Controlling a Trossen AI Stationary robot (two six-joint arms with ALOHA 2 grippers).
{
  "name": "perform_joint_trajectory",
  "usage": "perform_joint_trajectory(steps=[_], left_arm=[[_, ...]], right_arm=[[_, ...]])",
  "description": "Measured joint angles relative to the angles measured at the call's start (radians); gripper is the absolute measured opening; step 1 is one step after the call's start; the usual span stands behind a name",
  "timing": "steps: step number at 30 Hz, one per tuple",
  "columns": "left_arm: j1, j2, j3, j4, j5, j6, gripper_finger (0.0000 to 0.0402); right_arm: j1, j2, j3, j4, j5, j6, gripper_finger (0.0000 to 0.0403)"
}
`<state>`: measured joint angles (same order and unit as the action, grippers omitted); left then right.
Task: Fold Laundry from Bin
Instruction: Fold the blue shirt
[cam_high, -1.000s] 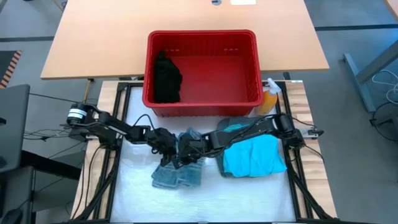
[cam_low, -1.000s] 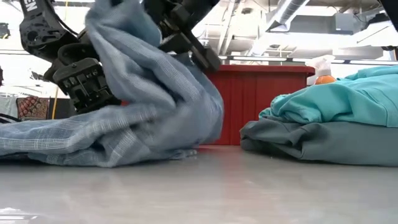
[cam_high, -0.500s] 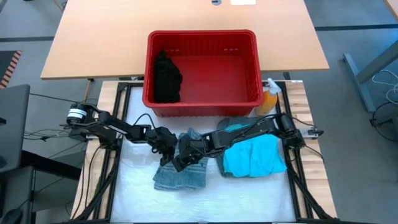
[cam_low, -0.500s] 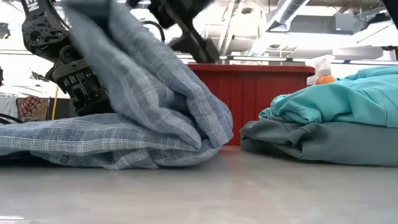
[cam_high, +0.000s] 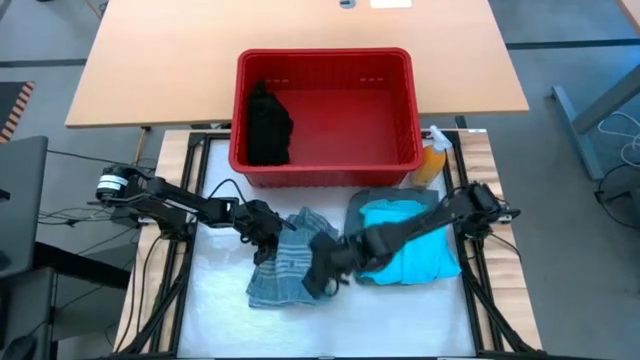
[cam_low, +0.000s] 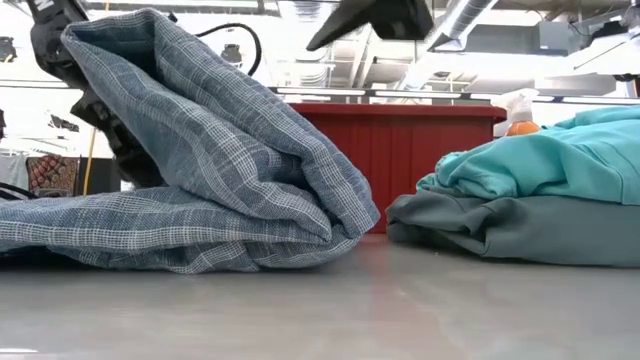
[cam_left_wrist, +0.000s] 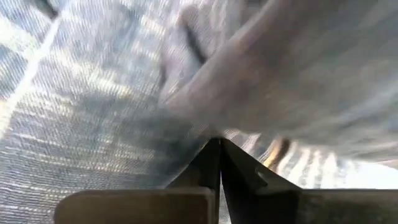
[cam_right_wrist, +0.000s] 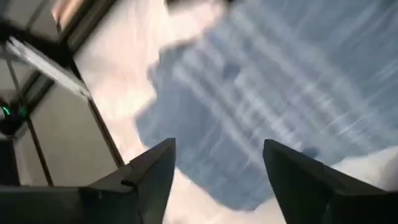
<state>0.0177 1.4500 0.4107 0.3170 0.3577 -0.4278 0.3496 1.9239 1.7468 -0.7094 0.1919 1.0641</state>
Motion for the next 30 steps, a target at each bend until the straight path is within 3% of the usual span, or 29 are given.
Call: perform_joint_trajectory(steps=[4, 11, 18, 23, 30], left_arm=[[0.000, -0.033, 0.000, 0.001, -0.013, -0.017, 0.0000], [0.000, -0.054, 0.000, -0.036, 0.008, -0.062, 0.0000], [0.000, -0.059, 0.001, -0.050, 0.011, -0.110, 0.0000], [0.006, -0.064, 0.002, -0.085, 0.014, -0.134, 0.0000], [0.066, -0.251, 0.058, -0.450, -0.029, -0.067, 0.0000]], right_arm=[[0.006, 0.028, -0.076, 0.092, 0.029, -0.006, 0.0202], [-0.032, 0.030, -0.274, 0.396, 0.095, -0.035, 0.0022], [-0.082, 0.072, -0.340, 0.653, 0.105, -0.172, 0.0034], [-0.112, 0.182, -0.338, 0.797, 0.087, -0.226, 0.0013], [-0.142, 0.288, -0.300, 0.909, 0.091, -0.352, 0.0024]])
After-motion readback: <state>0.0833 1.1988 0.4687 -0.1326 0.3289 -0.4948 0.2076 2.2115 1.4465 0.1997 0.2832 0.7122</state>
